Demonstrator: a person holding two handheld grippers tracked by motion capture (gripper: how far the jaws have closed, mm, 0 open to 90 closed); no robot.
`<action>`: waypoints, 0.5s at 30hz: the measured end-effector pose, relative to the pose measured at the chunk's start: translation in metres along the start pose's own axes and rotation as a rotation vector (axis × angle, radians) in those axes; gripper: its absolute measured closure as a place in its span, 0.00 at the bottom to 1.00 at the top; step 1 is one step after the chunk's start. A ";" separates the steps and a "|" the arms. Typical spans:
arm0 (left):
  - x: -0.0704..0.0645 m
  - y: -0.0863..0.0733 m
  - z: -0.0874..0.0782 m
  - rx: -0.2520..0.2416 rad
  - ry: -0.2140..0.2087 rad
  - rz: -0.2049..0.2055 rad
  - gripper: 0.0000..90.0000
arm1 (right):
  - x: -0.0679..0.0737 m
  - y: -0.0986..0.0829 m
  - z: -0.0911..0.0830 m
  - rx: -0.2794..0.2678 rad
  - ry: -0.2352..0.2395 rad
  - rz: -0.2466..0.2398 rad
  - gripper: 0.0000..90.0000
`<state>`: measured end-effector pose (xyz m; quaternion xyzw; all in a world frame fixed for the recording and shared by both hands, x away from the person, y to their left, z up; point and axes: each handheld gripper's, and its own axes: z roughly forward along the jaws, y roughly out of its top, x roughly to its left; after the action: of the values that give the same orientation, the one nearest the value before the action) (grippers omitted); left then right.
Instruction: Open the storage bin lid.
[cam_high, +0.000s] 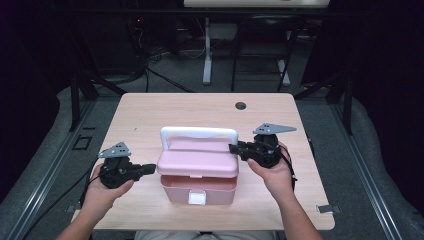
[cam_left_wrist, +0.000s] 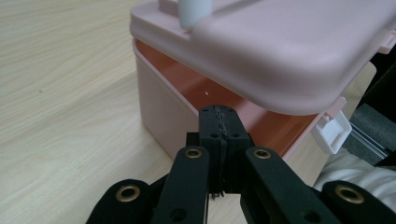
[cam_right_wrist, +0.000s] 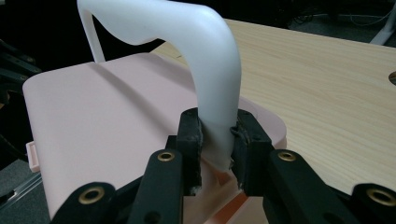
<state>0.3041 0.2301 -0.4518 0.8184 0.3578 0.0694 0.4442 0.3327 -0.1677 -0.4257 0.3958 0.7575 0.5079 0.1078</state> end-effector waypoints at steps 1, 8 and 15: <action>-0.001 0.000 0.002 0.005 -0.006 0.002 1.00 | 0.000 0.000 0.000 0.000 0.000 0.000 0.82; -0.011 0.001 0.013 0.024 -0.036 0.022 1.00 | 0.000 0.000 0.000 0.001 0.000 -0.003 0.82; -0.018 0.003 0.022 0.039 -0.055 0.043 1.00 | 0.000 -0.001 0.000 0.001 0.003 0.000 0.82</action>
<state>0.3016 0.2022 -0.4587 0.8361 0.3291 0.0494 0.4362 0.3325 -0.1675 -0.4268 0.3950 0.7579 0.5081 0.1067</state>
